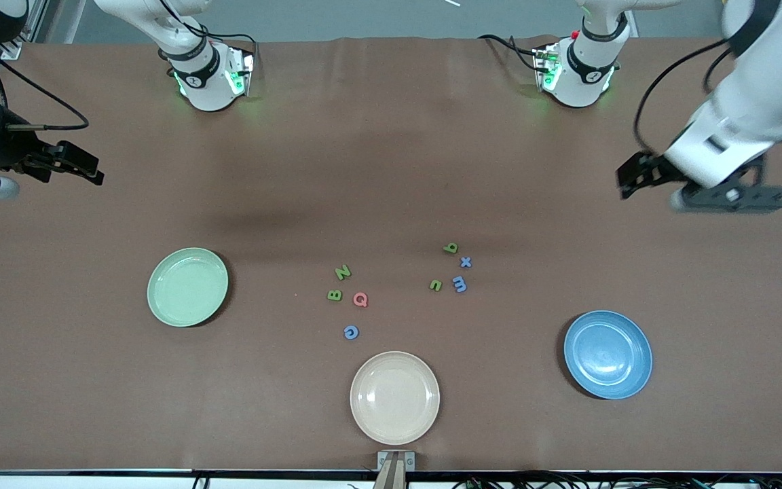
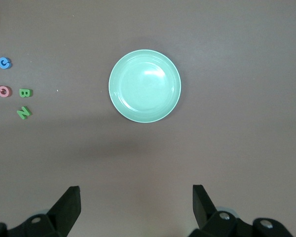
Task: Sort upper and lower case letters into plates
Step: 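Reach the right gripper toward letters while the left gripper grasps the blue E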
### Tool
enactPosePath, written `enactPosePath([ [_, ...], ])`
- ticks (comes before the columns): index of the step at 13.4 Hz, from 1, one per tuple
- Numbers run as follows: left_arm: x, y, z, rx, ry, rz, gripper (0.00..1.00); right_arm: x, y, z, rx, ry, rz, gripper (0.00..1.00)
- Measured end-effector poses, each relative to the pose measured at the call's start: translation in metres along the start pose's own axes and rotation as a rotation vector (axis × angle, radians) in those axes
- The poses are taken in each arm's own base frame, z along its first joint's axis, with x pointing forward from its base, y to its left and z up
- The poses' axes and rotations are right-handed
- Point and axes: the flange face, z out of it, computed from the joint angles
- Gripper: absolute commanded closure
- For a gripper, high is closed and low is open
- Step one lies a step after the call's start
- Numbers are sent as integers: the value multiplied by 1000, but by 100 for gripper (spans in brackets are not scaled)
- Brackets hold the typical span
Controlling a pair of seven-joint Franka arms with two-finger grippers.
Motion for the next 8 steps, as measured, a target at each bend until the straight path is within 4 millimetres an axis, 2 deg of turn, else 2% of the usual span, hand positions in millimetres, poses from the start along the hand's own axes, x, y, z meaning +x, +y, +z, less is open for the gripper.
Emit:
enactPosePath([
  [5,19,68,142,-54,-67,-15,0,-7,0,-11,2,22,-2,0],
  [8,25,98,199,-75,-108,-107,2,-1,-2,-20,3,35,-4,0],
])
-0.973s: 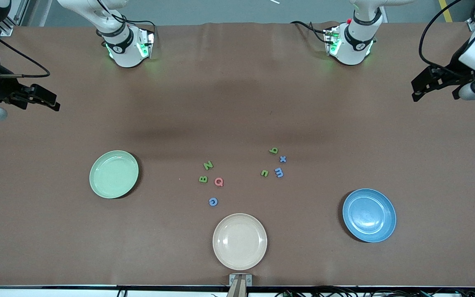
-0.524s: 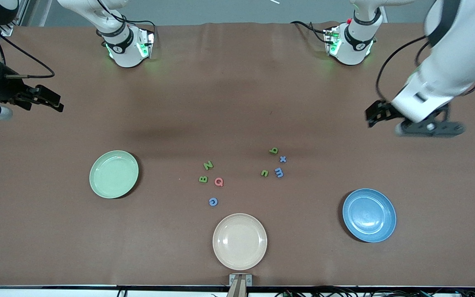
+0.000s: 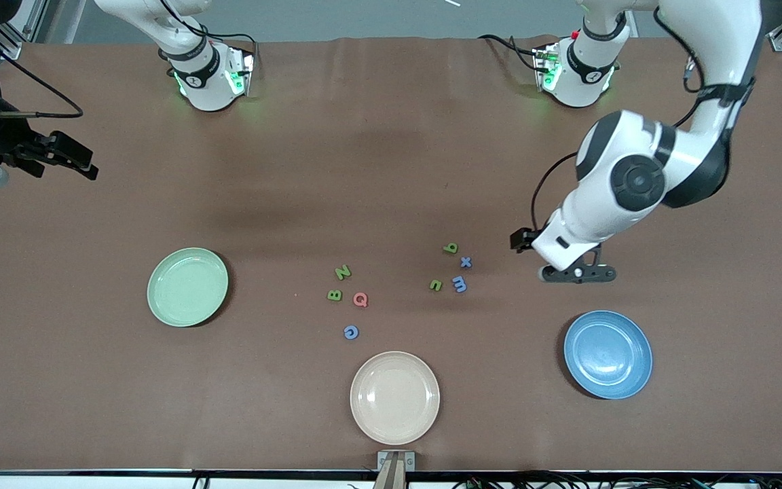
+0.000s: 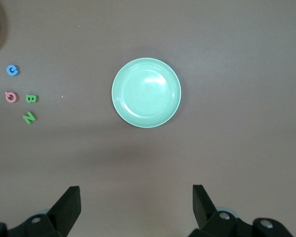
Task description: Sort upper and lower case letters into plates
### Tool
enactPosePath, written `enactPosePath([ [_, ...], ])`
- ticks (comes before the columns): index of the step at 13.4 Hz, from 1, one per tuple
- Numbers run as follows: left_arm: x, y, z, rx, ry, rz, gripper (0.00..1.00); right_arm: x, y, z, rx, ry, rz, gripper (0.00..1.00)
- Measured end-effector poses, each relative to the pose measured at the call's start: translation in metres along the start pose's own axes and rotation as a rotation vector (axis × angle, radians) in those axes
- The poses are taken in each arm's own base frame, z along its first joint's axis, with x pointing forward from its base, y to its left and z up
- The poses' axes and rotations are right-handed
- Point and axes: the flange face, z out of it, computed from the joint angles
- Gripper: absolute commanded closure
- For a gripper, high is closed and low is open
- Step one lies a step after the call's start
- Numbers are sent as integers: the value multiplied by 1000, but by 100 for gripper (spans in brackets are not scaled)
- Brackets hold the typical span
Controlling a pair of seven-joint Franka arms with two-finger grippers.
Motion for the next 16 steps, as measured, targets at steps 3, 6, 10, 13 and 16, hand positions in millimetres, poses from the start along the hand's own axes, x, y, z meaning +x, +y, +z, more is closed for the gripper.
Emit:
enactPosePath([
  [3,4,28,51,-34,-4,-109,11,12,-1,0,-2,-14,0,0],
  [6,5,52,106,-49,-43,-180,24,20,-1,10,-5,-40,3,0],
  [10,7,80,148,-12,-44,-199,36,60,-2,86,-18,-156,7,0],
  [13,16,80,165,-24,-6,-231,36,93,-35,133,-10,-163,-7,0],
  [16,20,86,168,-37,1,-240,38,95,-125,156,31,-108,33,0],
])
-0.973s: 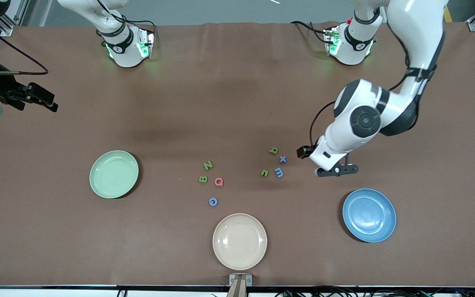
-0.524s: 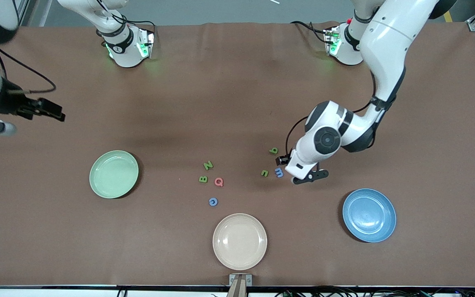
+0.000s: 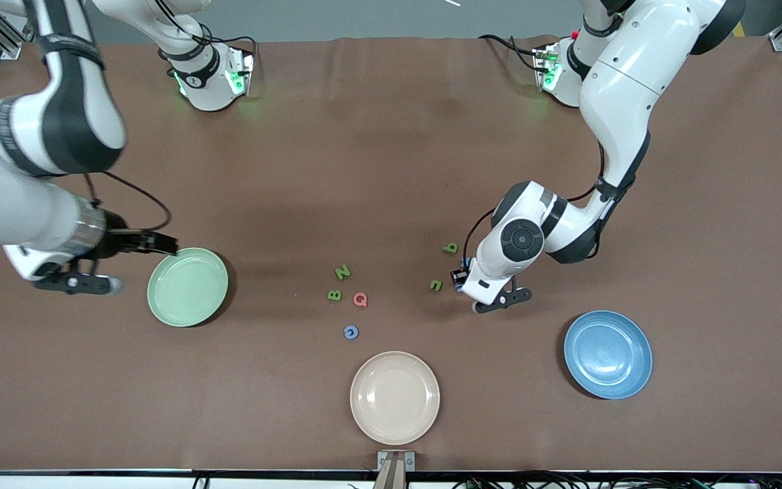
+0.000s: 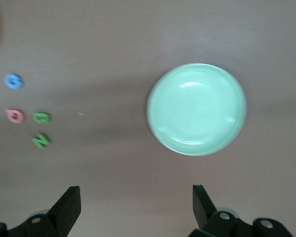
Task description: Sort upper and lower case letters into plates
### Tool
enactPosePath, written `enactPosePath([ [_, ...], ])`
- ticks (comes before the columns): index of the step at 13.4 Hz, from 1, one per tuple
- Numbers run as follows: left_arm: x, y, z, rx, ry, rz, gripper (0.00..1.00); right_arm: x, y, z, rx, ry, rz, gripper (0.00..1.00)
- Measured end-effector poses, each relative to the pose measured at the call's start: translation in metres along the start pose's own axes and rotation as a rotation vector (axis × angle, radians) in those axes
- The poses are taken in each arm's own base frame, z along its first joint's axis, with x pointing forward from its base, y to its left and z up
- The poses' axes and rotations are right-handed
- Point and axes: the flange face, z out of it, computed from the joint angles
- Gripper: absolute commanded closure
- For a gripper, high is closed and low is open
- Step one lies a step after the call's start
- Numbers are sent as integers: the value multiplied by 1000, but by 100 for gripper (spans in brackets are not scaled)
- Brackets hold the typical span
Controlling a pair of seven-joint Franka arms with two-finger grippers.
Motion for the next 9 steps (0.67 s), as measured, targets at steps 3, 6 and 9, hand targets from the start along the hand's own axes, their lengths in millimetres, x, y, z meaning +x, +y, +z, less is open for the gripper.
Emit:
enactPosePath([
  [3,-5,16,7,-8,-2,-14,43,-1,-93,63,15,47,85,0],
  [6,-6,17,19,-2,-15,-21,47,-5,-166,142,13,60,124,3],
  [9,-4,17,22,-2,-17,-24,83,4,-214,188,-9,118,82,10],
])
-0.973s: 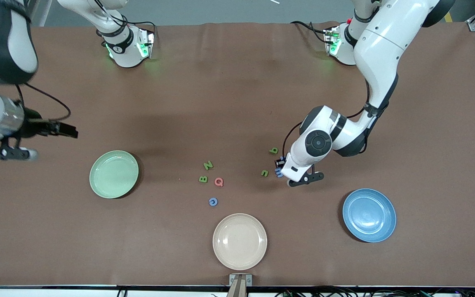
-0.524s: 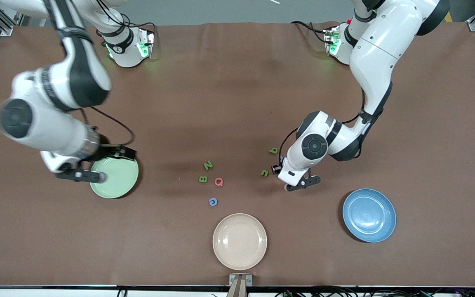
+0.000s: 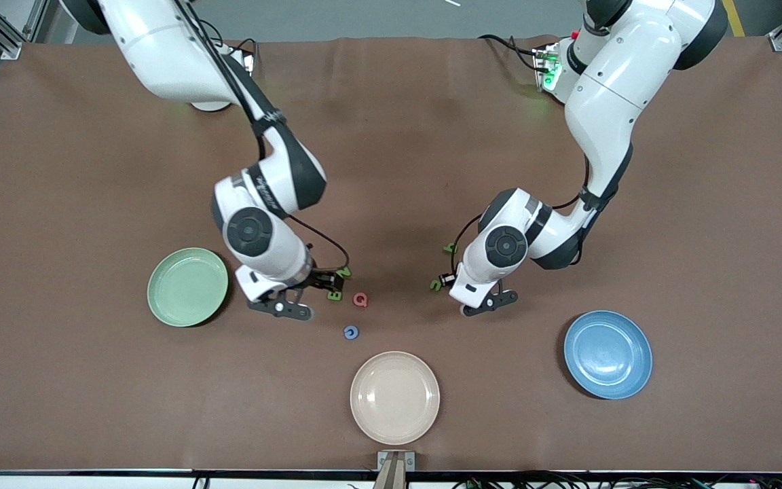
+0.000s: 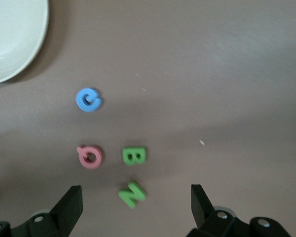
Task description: Sort upper and lower case letters into plates
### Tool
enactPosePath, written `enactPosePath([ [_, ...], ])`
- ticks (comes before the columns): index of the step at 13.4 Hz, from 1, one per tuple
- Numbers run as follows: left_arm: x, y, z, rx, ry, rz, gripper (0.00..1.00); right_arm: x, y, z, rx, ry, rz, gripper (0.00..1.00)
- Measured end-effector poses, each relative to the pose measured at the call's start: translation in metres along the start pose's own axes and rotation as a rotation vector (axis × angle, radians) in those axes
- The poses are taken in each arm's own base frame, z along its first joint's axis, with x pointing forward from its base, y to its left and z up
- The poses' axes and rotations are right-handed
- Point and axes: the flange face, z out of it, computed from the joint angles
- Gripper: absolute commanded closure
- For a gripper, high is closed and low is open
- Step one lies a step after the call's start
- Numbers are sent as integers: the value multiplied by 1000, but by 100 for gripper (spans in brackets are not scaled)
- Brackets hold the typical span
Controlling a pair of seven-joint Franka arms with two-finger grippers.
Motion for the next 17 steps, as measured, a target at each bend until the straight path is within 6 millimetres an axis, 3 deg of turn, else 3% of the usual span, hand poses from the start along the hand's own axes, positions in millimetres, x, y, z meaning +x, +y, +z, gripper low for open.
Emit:
enactPosePath([
  [1,1,0,-1,-1,2,-1,98,3,-6,13,4,20,-8,13],
  [4,11,1,-11,-9,34,0,100,3,-20,56,18,51,-15,14],
  [7,60,-21,-47,31,184,29,100,-12,-48,78,20,52,6,17],
  [11,139,-101,-91,70,275,124,100,-25,-64,83,16,56,-12,26],
  [14,173,-156,-99,96,274,201,99,-31,-68,88,0,59,-32,35],
  [15,180,-168,-100,106,271,231,93,-32,-68,92,-9,60,-35,36],
  [16,186,-181,-100,116,267,260,78,-33,-67,97,-19,61,-32,37],
  [17,193,-196,-99,126,262,285,40,-34,-66,103,-31,64,-32,39],
])
